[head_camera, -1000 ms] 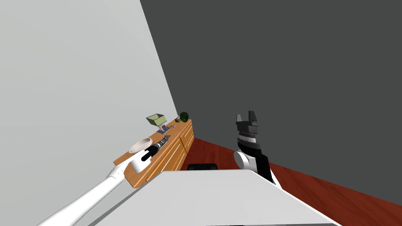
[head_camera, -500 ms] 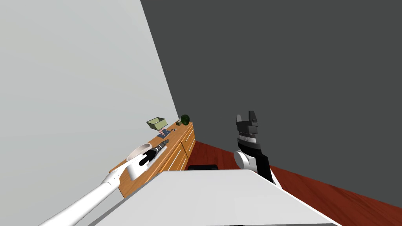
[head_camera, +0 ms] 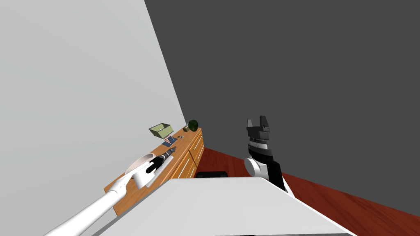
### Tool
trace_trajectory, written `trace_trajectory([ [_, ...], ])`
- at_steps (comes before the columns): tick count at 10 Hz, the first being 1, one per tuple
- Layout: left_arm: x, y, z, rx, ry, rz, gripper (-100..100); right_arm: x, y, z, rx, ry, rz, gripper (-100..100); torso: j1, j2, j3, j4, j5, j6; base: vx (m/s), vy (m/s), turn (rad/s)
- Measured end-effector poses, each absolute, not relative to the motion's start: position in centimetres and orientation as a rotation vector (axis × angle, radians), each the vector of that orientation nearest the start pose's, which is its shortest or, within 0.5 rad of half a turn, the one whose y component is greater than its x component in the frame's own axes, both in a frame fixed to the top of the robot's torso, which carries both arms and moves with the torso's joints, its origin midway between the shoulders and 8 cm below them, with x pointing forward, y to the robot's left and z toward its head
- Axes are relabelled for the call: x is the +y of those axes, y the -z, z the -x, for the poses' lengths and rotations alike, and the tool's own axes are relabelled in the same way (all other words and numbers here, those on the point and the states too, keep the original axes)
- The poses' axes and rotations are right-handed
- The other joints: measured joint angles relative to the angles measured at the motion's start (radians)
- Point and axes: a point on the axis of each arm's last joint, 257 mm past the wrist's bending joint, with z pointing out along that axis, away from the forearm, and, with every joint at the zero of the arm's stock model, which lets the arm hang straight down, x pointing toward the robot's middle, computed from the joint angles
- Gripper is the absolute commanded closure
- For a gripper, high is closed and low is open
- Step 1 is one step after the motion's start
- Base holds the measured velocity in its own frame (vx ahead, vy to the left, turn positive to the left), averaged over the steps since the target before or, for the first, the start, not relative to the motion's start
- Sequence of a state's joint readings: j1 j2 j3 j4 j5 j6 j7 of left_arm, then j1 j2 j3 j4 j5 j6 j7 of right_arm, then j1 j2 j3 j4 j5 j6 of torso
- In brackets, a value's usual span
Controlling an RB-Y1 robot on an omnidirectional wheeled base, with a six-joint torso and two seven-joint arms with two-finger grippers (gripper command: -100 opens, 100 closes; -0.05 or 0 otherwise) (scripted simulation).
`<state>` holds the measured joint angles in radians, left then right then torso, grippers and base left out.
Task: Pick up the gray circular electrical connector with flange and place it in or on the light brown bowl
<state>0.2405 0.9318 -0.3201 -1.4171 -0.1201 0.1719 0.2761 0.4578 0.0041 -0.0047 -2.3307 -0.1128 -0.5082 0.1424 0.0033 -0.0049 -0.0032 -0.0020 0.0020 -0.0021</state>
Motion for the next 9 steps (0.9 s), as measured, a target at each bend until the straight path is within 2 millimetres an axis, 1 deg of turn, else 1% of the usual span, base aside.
trace_trajectory([
  [1, 50.45, 40.27, -37.8, 2.02, 0.262, 0.951, 100, -28.76, -6.13, -33.12, 0.507, -1.272, -0.604, 0, 0.0, 0.001, 0.0, 0.0, 0.0, 0.0, 0.0, 0.0, 0.0],
  [5, 50.45, 40.26, -37.8, 2.02, 0.262, 0.951, 100, -28.76, -6.13, -33.12, 0.507, -1.272, -0.604, 0, -0.001, 0.002, 0.001, 0.0, 0.0, 0.0, 0.0, 0.0, 0.0],
  [7, 50.45, 40.26, -37.8, 2.02, 0.262, 0.951, -100, -28.76, -6.13, -33.12, 0.507, -1.272, -0.604, 0, -0.001, 0.002, 0.001, 0.0, 0.0, 0.0, -0.029, -0.015, -0.049],
  [9, 50.71, 40.05, -36.97, 2.046, 0.261, 0.922, -100, -28.75, -6.14, -33.12, 0.507, -1.272, -0.604, 0, -0.003, 0.007, 0.004, 0.002, -0.001, 0.0, -0.096, -0.025, -0.115],
])
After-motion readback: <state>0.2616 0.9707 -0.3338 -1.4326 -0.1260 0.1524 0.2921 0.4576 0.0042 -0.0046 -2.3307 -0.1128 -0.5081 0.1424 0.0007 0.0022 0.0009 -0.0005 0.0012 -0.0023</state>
